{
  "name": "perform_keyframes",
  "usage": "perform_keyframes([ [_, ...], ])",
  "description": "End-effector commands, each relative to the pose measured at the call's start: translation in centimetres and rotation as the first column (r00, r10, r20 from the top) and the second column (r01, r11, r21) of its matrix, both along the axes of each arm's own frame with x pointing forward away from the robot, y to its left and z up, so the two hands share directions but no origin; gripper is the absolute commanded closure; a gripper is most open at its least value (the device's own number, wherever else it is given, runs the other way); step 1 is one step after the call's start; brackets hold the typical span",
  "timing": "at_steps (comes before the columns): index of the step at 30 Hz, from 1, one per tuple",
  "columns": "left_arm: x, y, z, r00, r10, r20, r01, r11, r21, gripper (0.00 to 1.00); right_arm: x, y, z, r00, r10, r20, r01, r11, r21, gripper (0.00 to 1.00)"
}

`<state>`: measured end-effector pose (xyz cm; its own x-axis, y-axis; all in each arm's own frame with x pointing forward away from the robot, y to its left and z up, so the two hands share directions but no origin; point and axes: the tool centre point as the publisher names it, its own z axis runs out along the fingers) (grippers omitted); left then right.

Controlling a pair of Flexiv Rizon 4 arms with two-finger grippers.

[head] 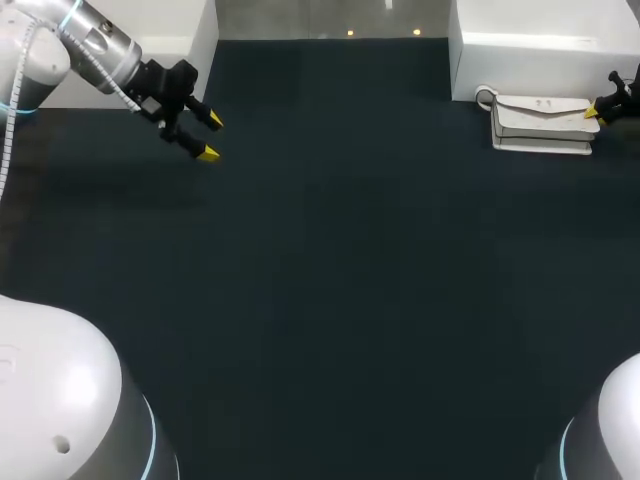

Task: Pick up the bag, open it, inspect its contents, close it, and place it on the opposite side

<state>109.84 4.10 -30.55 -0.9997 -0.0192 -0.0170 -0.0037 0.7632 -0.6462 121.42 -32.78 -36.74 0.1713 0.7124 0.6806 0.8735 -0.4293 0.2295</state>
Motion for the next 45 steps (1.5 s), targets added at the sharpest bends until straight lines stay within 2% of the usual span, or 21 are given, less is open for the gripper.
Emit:
perform_keyframes([
  [1, 0.1, 0.0, -0.1, 1.0, -0.001, 0.001, 0.001, 1.0, -0.002, 0.0, 0.3, -0.3, -0.1, 0.921, 0.289, -0.26, -0.264, 0.956, 0.126, 1.0],
  [10, 0.1, 0.0, -0.1, 1.0, -0.001, 0.001, 0.001, 1.0, -0.002, 0.0, -0.4, 0.6, 0.4, 0.929, 0.299, -0.217, -0.27, 0.951, 0.153, 1.0],
  [19, 0.1, 0.0, -0.1, 1.0, -0.001, 0.001, 0.001, 1.0, -0.002, 0.0, -2.1, 4.1, 1.4, 0.934, 0.319, -0.16, -0.292, 0.941, 0.173, 1.0],
  [26, 0.1, 0.0, -0.1, 1.0, -0.001, 0.001, 0.001, 1.0, -0.002, 0.0, -4.3, 7.5, 1.6, 0.944, 0.302, -0.135, -0.277, 0.945, 0.175, 1.0],
  [34, 0.1, 0.0, -0.1, 1.0, -0.001, 0.001, 0.001, 1.0, -0.002, 0.0, -7.9, 11.8, 1.5, 0.961, 0.262, -0.085, -0.244, 0.953, 0.18, 1.0],
  [45, 0.1, 0.0, -0.1, 1.0, -0.001, 0.001, 0.001, 1.0, -0.002, 0.0, -11.0, 14.4, 1.1, 0.99, 0.136, -0.036, -0.129, 0.98, 0.151, 1.0],
])
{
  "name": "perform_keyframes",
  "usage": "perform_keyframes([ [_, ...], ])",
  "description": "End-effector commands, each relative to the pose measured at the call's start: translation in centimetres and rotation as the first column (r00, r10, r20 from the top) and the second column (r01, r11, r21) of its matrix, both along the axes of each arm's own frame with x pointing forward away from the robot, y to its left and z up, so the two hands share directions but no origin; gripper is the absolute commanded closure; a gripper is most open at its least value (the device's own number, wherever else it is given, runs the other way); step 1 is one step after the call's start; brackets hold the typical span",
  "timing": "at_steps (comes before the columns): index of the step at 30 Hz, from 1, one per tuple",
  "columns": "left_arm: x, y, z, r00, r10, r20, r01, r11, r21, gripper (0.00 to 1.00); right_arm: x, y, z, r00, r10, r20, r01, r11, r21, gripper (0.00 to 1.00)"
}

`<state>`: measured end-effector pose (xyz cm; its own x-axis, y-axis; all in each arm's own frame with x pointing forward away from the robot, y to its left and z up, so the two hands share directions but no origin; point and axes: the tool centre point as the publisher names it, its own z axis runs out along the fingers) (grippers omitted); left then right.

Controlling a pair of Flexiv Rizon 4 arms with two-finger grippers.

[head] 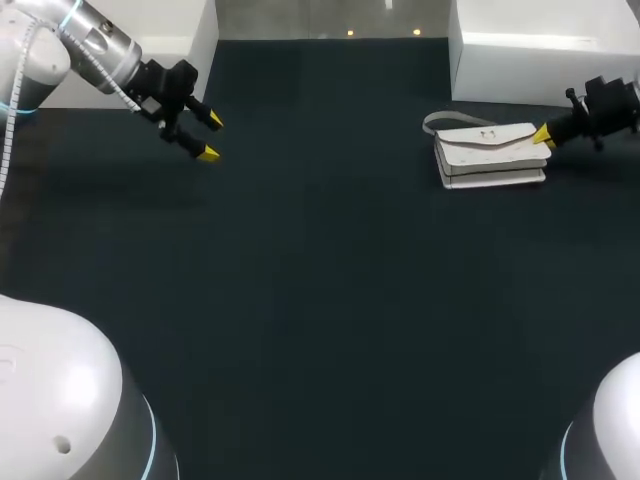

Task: Pick up the bag, open it, inspect its contents, close it, and place it on the opposite side

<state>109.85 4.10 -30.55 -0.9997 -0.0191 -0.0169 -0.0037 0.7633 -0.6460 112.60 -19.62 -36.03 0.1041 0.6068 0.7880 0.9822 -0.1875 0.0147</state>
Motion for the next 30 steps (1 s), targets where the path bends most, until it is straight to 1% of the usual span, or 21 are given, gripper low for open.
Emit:
perform_keyframes([
  [1, 0.1, 0.0, -0.1, 1.0, -0.001, 0.001, 0.001, 1.0, -0.002, 0.0, -2.5, 1.6, 0.5, 0.981, -0.157, 0.116, 0.162, 0.986, -0.036, 1.0],
  [4, 0.1, 0.0, -0.1, 1.0, -0.001, 0.001, 0.001, 1.0, -0.002, 0.0, -3.4, 2.6, 0.5, 0.979, -0.17, 0.111, 0.177, 0.983, -0.051, 1.0],
  [22, 0.1, 0.0, -0.1, 1.0, -0.001, 0.001, 0.001, 1.0, -0.002, 0.0, -3.4, 2.6, 0.5, 0.979, -0.17, 0.111, 0.177, 0.983, -0.051, 1.0],
  [26, 0.1, 0.0, -0.1, 1.0, -0.001, 0.001, 0.001, 1.0, -0.002, 0.0, -4.6, 3.6, 0.0, 0.957, -0.258, 0.13, 0.259, 0.966, 0.011, 1.0],
  [30, 0.1, 0.0, -0.1, 1.0, -0.001, 0.001, 0.001, 1.0, -0.002, 0.0, -5.8, 5.2, -0.1, 0.949, -0.28, 0.147, 0.277, 0.96, 0.046, 1.0],
])
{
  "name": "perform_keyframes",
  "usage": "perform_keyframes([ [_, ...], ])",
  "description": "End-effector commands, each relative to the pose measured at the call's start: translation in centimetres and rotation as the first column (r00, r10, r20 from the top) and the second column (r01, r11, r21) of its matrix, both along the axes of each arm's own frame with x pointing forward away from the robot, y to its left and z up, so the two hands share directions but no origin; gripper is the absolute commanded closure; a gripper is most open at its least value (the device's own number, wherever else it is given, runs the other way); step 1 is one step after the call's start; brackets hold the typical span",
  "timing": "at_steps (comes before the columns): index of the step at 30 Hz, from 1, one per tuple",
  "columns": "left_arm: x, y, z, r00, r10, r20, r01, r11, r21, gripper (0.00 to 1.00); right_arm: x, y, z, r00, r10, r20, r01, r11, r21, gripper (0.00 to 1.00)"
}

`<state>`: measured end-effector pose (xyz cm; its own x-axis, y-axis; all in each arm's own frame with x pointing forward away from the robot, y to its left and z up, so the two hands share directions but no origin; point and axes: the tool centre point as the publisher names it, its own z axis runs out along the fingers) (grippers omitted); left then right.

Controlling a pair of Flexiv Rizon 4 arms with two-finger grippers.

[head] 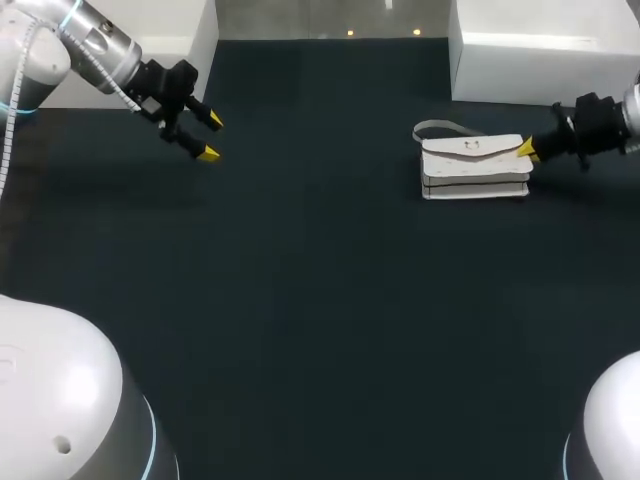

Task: Pick up the bag, open it, inspect its contents, close it, and place it on the opposite side

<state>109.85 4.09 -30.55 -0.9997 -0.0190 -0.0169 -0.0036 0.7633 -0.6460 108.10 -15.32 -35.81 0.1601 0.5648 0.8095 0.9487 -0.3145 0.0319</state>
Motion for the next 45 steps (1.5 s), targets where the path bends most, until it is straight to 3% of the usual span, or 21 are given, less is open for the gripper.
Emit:
perform_keyframes([
  [1, 0.1, 0.0, -0.1, 1.0, -0.001, 0.001, 0.001, 1.0, -0.002, 0.0, -1.6, 1.3, -0.4, 0.979, -0.164, 0.123, 0.167, 0.986, -0.013, 1.0],
  [17, 0.1, 0.0, -0.1, 1.0, -0.001, 0.001, 0.001, 1.0, -0.002, 0.0, -2.8, 6.0, -0.1, 0.984, -0.133, 0.12, 0.132, 0.991, 0.024, 1.0],
  [27, 0.1, 0.0, -0.1, 1.0, -0.001, 0.001, 0.001, 1.0, -0.002, 0.0, -2.0, 9.7, -1.3, 0.994, -0.053, 0.096, 0.046, 0.996, 0.074, 1.0],
  [36, 0.1, 0.0, -0.1, 1.0, -0.001, 0.001, 0.001, 1.0, -0.002, 0.0, -1.5, 11.9, -1.9, 0.997, 0.003, 0.08, -0.013, 0.993, 0.12, 1.0],
  [44, 0.1, 0.0, -0.1, 1.0, -0.001, 0.001, 0.001, 1.0, -0.002, 0.0, -1.6, 12.5, -1.8, 0.997, 0.02, 0.076, -0.03, 0.991, 0.13, 1.0],
  [45, 0.1, 0.0, -0.1, 1.0, -0.001, 0.001, 0.001, 1.0, -0.002, 0.0, -1.7, 12.5, -1.7, 0.997, 0.023, 0.074, -0.033, 0.991, 0.131, 0.86],
])
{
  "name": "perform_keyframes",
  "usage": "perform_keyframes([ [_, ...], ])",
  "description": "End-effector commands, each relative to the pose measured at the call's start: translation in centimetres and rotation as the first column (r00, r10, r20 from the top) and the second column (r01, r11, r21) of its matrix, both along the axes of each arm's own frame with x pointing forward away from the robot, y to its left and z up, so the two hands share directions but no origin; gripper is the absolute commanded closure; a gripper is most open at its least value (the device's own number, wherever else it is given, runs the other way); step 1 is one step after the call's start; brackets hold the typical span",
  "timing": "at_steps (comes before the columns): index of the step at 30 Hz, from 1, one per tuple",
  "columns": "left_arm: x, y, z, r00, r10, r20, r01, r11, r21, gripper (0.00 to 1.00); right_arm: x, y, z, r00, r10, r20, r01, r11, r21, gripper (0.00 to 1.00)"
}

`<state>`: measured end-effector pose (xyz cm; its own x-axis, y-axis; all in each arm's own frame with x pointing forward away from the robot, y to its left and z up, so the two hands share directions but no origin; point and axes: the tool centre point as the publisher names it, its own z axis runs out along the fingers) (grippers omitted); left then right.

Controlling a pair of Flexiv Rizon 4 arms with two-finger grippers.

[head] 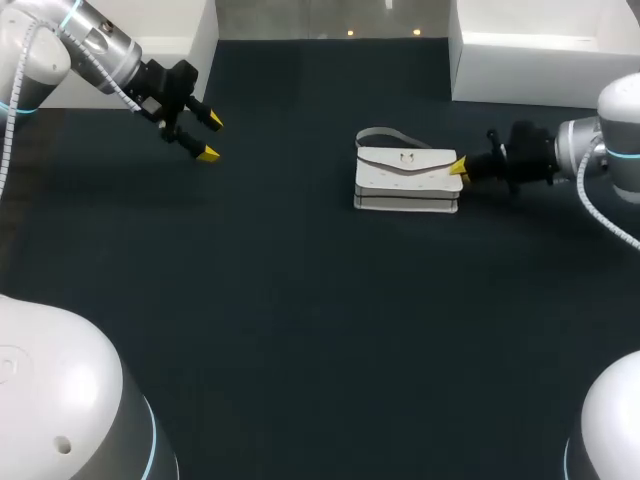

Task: Pick up the bag, open it, inspect its contents, close it, and place it on the opposite side

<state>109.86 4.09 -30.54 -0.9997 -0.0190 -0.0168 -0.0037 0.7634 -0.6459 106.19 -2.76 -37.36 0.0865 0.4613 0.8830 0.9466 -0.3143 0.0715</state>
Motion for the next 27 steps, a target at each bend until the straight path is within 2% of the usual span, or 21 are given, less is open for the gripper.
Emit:
perform_keyframes([
  [1, 0.1, 0.0, -0.1, 1.0, -0.001, 0.001, 0.001, 1.0, -0.003, 0.0, 0.2, -0.1, 0.0, 1.0, 0.024, -0.01, -0.024, 1.0, 0.008, 0.73],
  [3, 0.1, 0.0, -0.1, 1.0, -0.001, 0.001, 0.001, 1.0, -0.003, 0.0, 0.0, -0.2, 0.2, 0.999, 0.03, -0.014, -0.03, 1.0, 0.005, 0.53],
  [6, 0.1, 0.0, -0.1, 1.0, -0.001, 0.001, 0.001, 1.0, -0.003, 0.0, -0.2, -0.5, 0.6, 0.999, 0.037, -0.02, -0.038, 0.999, -0.005, 0.39],
  [12, 0.1, 0.0, -0.1, 1.0, -0.001, 0.001, 0.001, 1.0, -0.003, 0.0, -0.5, -1.4, 1.4, 0.995, 0.092, -0.041, -0.093, 0.996, -0.016, 0.5],
  [15, 0.1, 0.0, -0.1, 1.0, -0.001, 0.001, 0.001, 1.0, -0.003, 0.0, -0.6, -1.6, 1.7, 0.987, 0.148, -0.063, -0.15, 0.988, -0.02, 0.53],
  [20, 0.1, 0.0, -0.1, 1.0, -0.001, 0.001, 0.001, 1.0, -0.003, 0.0, -0.7, -1.5, 1.7, 0.967, 0.234, -0.104, -0.239, 0.97, -0.037, 0.54],
  [27, 0.1, 0.0, -0.1, 1.0, -0.001, 0.001, 0.001, 1.0, -0.003, 0.0, -0.9, -1.2, 0.5, 0.954, 0.261, -0.146, -0.268, 0.963, -0.034, 0.55],
])
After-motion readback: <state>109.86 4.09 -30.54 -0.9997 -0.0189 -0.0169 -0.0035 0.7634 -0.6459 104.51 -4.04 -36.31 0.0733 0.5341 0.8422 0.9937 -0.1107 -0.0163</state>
